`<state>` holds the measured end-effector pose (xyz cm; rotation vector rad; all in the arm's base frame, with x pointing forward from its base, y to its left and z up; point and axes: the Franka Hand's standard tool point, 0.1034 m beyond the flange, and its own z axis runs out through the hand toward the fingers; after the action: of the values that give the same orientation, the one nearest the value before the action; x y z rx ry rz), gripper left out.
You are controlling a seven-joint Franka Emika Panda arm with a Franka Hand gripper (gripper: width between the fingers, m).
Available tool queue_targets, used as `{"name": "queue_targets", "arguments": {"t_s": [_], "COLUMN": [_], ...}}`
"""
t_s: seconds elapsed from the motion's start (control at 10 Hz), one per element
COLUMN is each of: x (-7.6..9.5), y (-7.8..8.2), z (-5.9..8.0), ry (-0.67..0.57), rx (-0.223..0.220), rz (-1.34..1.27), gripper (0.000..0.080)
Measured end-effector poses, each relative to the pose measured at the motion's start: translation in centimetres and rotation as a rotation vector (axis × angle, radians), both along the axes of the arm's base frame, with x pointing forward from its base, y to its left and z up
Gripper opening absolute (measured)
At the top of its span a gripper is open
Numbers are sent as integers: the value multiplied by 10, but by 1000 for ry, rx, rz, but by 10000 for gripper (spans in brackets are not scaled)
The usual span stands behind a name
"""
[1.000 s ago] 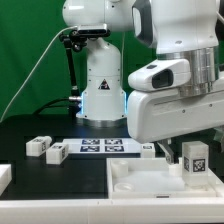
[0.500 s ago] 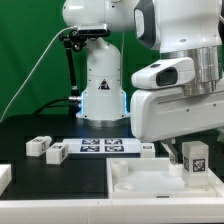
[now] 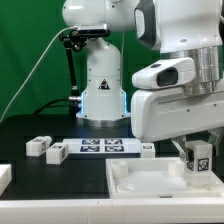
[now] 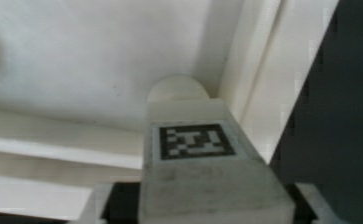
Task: Assemble one leg
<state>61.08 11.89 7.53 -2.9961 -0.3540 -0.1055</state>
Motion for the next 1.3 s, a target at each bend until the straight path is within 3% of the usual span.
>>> {"name": "queue_targets", "arguments": {"t_s": [0.2,0.7,0.9,1.3], "x": [0,-2,-3,-2], "y": [0,-3,0,0], "z": [0,-3,-3,-3], "ry": [2,53,81,138], "rx": [3,74,76,127], "rz": [-32,-832,-1092,-1436], "gripper": [294,294,294,294]}}
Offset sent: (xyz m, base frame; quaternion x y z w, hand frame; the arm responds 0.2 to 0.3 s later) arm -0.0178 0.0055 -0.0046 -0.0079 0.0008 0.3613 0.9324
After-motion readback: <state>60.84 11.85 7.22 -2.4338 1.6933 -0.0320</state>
